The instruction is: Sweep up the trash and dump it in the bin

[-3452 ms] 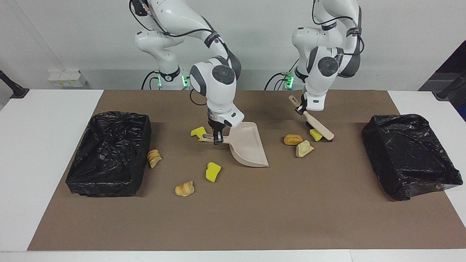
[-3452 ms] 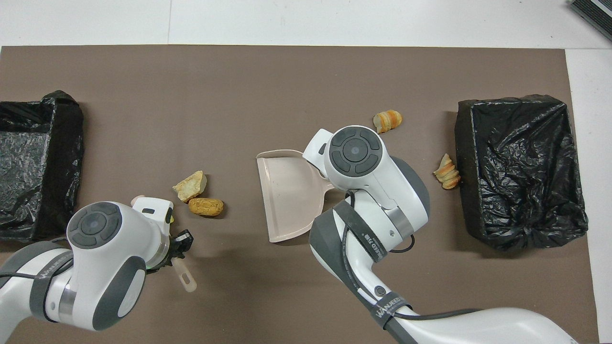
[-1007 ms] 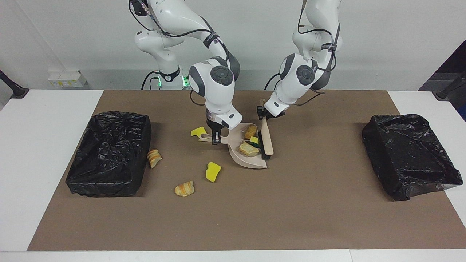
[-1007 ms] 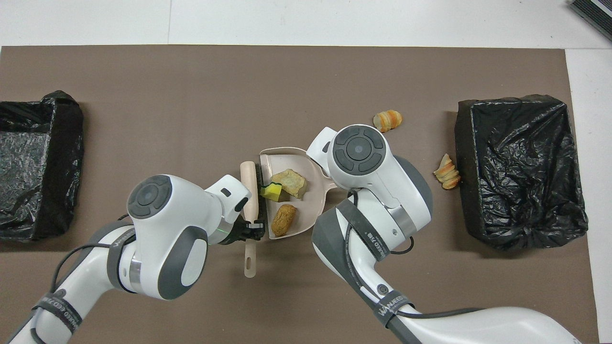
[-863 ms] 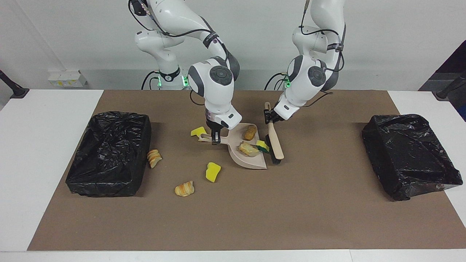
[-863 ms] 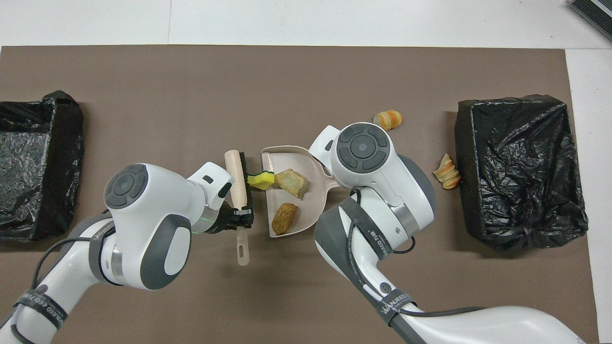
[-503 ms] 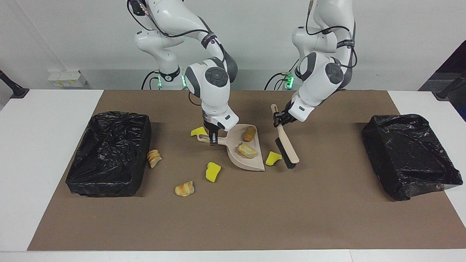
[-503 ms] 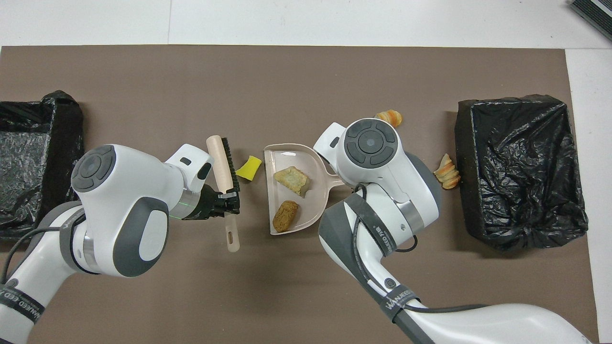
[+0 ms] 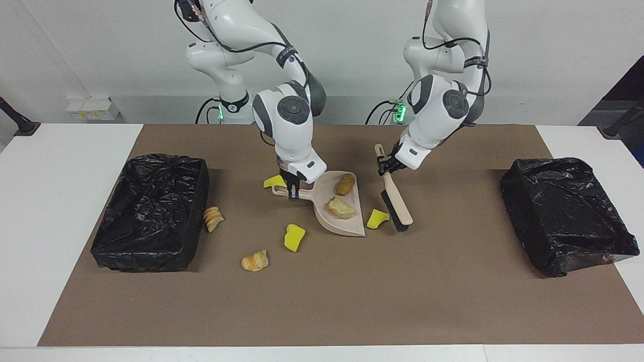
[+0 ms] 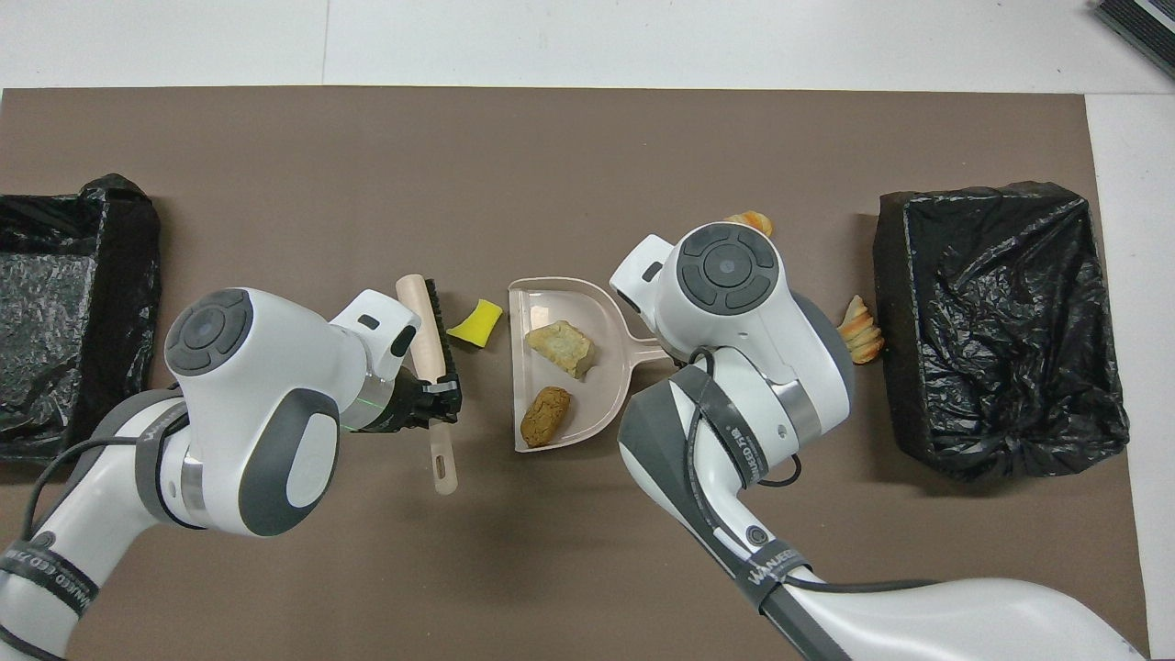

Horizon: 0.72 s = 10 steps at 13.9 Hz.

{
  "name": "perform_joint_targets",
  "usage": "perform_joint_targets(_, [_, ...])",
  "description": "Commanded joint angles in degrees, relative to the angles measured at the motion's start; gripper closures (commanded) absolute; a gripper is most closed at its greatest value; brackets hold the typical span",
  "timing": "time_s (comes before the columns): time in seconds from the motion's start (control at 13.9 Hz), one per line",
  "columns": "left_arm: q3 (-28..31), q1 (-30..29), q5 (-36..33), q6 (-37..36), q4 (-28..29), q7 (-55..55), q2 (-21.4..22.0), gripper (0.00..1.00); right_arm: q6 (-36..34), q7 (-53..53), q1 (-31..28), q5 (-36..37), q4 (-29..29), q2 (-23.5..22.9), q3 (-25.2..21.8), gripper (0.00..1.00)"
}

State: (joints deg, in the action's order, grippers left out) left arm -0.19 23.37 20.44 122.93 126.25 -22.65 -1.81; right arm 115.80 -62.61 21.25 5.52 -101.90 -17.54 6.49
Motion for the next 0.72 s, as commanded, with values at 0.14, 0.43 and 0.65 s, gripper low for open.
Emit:
perform_joint_targets(0.14, [-0.6,2.2,-1.2,2.7,2.1,1.9,-0.6,1.00,1.9,-1.6,-1.0,-1.6,-3.4,2.5,0.6,1.00])
perform_joint_targets(0.43, [-0.5,9.4,-0.2,2.1,2.1,1.0,0.2,1.00,1.3,-1.5,-2.1,-1.6,-4.1,2.9,0.6,1.00])
perform_joint_targets(0.65, [-0.2,5.6,-0.5,1.9,1.9,3.8,-0.3,1.00,0.7,-1.5,-2.2,-1.7,-4.0,3.1,0.6,1.00])
